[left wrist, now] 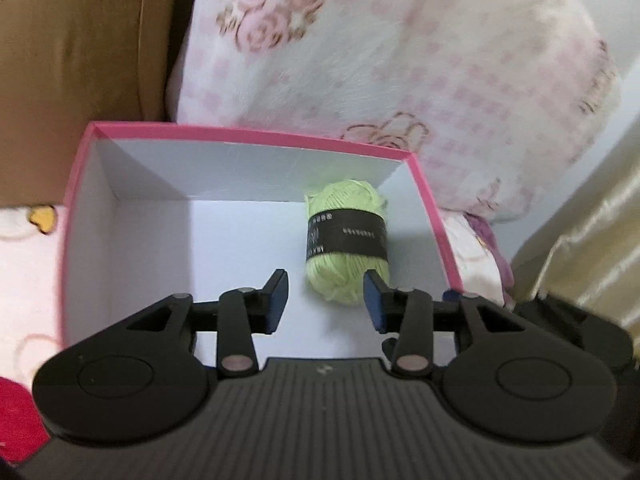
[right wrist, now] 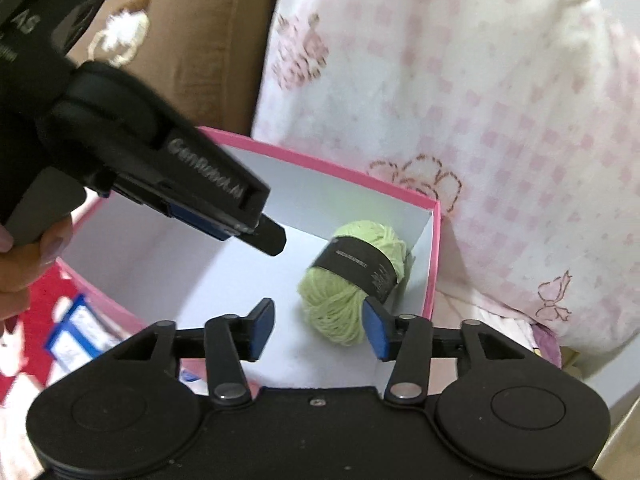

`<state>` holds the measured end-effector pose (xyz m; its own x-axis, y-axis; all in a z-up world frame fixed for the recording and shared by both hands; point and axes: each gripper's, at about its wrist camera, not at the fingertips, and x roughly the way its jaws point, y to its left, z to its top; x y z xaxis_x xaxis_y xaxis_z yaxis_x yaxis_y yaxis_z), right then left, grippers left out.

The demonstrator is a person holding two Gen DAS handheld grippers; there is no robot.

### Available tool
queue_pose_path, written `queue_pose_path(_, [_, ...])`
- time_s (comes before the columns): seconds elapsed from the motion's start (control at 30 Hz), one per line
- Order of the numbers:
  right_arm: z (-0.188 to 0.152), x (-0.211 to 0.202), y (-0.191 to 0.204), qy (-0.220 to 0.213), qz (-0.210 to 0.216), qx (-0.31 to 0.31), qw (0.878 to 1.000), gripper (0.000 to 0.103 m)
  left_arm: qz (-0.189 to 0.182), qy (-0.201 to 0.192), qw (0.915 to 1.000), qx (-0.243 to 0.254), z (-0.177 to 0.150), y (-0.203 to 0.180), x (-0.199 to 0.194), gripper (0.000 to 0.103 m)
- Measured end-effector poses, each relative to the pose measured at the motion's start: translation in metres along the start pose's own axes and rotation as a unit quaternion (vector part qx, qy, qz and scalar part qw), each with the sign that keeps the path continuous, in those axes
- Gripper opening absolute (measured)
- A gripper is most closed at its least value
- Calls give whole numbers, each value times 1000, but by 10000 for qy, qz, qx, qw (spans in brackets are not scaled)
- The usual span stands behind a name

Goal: Organize objects
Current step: 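Lower the yarn ball into the box and open the left tool, then withdraw the left tool from the box toward the clear floss box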

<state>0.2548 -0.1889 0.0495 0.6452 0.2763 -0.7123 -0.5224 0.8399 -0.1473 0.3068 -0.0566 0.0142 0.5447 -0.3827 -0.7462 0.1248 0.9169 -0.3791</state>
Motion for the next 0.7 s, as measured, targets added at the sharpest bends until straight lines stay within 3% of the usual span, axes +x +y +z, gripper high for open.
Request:
queue_pose_path(0.1, [8,-22,4,-174,-30,-51,9998,74,29,145,9997,188,-7,-7,-27,41])
queue_pose_path(0.23, [5,-48,15,-239,2,-132,9996,77,116,194,9992,318,-20,-11,-67,42])
queue_pose_path(0.47, [-6,-97,31,-229,271,45,9994,85,499,245,9964,636,-42,-21,-131,62])
queue_pose_path(0.7, [-10,-133,38,-49,407,165,9990,89,780,456,9907,1016,-69,-26,-179,75])
